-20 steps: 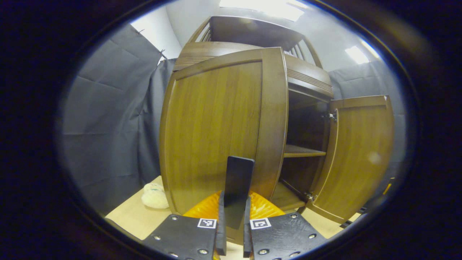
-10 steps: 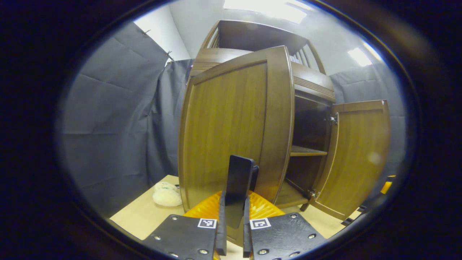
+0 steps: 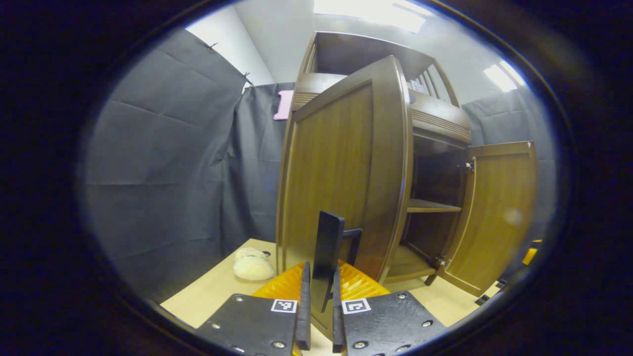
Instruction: Open the right door of the double-door shoe cabinet with the right hand, and open the left door with the left hand.
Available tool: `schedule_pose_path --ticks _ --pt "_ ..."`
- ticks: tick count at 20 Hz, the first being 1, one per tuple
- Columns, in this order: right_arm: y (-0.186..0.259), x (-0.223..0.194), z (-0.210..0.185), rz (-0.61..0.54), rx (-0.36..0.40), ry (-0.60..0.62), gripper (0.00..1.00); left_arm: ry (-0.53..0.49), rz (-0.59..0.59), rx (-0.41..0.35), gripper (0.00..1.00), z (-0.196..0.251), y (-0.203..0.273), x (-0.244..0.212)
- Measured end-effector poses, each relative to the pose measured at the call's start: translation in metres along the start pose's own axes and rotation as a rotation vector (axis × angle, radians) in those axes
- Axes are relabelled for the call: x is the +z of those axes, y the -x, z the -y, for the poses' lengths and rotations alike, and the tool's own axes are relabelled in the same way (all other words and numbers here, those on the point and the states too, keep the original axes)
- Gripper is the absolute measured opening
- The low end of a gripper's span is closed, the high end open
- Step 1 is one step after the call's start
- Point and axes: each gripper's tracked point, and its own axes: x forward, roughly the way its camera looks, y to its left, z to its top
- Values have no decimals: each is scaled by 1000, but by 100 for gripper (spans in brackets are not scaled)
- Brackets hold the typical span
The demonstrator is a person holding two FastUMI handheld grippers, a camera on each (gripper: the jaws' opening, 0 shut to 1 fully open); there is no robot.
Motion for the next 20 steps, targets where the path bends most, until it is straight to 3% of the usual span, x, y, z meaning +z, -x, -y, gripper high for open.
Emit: schedule_pose_path --ticks 20 --pt "-4 -2 -35 -2 70 28 94 -106 45 211 14 -103 64 16"
